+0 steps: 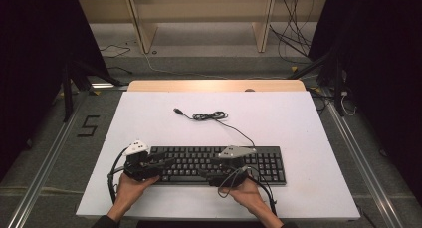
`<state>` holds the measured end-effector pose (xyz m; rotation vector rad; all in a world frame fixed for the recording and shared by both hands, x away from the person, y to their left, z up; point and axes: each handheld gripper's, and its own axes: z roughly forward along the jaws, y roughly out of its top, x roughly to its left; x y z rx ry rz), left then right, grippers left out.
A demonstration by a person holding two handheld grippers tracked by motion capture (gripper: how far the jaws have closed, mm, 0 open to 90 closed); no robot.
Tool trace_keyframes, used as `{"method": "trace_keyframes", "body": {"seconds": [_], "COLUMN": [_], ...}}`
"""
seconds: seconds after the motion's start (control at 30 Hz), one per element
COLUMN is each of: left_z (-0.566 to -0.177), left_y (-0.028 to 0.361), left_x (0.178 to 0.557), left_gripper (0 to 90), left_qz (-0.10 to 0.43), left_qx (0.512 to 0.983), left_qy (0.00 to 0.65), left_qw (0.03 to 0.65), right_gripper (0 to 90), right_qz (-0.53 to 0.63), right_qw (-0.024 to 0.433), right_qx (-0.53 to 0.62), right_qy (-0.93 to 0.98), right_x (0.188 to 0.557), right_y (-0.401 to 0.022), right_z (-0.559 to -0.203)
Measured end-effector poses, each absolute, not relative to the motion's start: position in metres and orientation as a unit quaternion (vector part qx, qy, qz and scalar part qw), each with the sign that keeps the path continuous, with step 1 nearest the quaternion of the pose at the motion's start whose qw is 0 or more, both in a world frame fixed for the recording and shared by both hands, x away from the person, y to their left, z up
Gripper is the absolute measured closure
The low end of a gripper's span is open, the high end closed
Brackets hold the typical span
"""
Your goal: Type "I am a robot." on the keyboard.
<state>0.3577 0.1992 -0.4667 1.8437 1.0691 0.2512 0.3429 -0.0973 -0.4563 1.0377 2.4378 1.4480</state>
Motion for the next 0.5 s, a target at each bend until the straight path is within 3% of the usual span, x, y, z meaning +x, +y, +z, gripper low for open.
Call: {"method": "trace_keyframes", "body": {"seconds": [0.5], "left_z": [-0.469], "left_y": [0.180], "left_x": [0.374], "left_gripper": [84.7], "left_qz": [0.091], "left_qx": [0.788], "left_qy": [0.419], "left_qw": [0.443], "right_gripper": [37.7], "right_qz": [0.480], "right_qw": [0.070], "right_qx": [0.350], "right_qy": [0.801], "right_x": [0.343], "right_y": [-0.106], "right_z": [-0.455]}}
